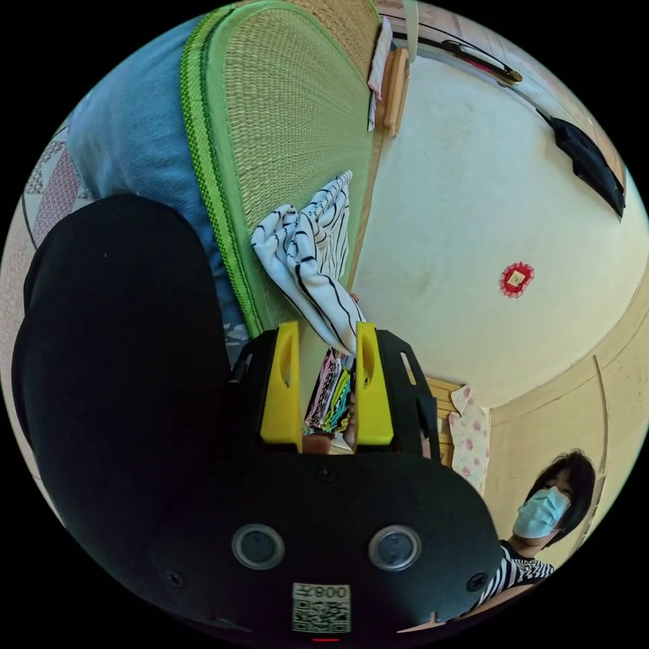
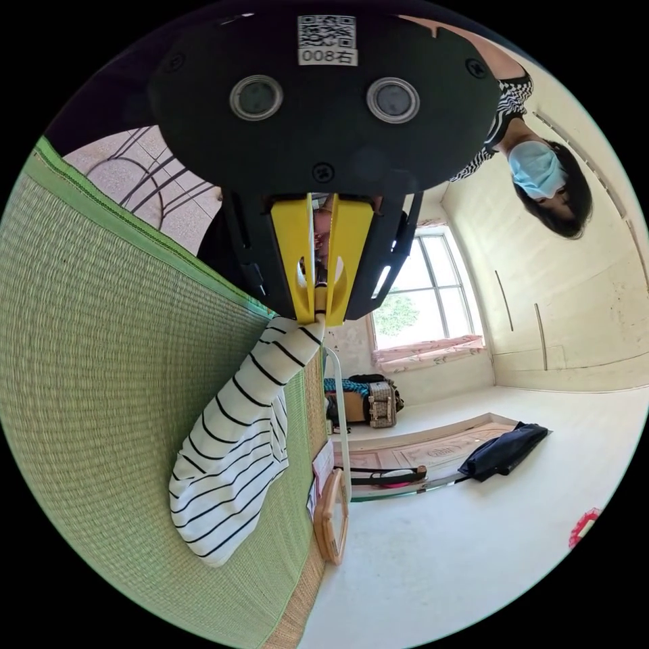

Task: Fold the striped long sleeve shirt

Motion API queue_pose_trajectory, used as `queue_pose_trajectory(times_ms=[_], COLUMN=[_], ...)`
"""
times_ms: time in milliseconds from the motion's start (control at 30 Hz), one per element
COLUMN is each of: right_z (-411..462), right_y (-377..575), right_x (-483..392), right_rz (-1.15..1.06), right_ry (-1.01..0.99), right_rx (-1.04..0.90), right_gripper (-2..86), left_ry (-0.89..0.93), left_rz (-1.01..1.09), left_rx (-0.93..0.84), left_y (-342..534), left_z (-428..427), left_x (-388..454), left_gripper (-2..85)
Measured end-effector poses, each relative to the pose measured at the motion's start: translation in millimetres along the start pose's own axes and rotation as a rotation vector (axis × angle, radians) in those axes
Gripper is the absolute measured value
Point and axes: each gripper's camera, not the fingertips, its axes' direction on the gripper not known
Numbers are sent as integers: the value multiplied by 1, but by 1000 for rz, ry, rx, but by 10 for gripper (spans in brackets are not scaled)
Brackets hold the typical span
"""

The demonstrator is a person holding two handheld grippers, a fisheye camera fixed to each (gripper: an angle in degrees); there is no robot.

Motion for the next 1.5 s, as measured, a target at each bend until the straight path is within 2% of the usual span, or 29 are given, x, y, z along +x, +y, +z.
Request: queue_pose_trajectory(times_ms=[467, 1000, 1500], right_z=[-13, -40, -76], right_y=[3, 17, 38], right_x=[10, 55, 121], right_rz=[4, 49, 99], right_ry=[4, 22, 25], right_rx=[13, 37, 43], right_gripper=[21, 19, 18], left_ry=[-20, -89, -120], left_rz=[-29, -5, 53], left_rx=[114, 55, -80], left_y=[-17, -35, -49], left_z=[-35, -58, -88], left_x=[-25, -19, 25], left_gripper=[90, 43, 36])
